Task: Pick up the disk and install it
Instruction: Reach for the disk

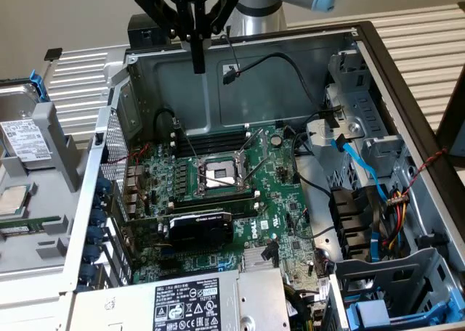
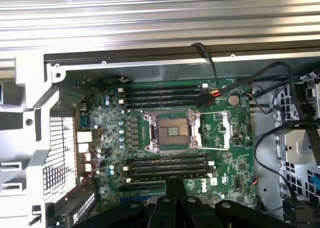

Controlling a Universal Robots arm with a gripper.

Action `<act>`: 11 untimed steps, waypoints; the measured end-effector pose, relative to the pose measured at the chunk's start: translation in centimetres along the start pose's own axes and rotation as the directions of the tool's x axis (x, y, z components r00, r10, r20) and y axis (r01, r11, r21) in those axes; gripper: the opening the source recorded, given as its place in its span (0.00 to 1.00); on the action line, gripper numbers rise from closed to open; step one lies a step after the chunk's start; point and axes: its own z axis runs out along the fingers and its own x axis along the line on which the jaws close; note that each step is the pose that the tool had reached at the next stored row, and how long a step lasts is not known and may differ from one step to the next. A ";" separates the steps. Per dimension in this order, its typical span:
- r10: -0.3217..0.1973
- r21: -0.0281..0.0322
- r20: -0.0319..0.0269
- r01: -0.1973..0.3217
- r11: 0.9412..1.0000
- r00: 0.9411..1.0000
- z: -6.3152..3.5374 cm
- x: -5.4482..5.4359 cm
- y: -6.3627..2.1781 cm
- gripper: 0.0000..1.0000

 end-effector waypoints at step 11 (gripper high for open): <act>0.000 0.000 -0.002 0.000 1.000 1.000 -0.09 4.9 -0.02 0.11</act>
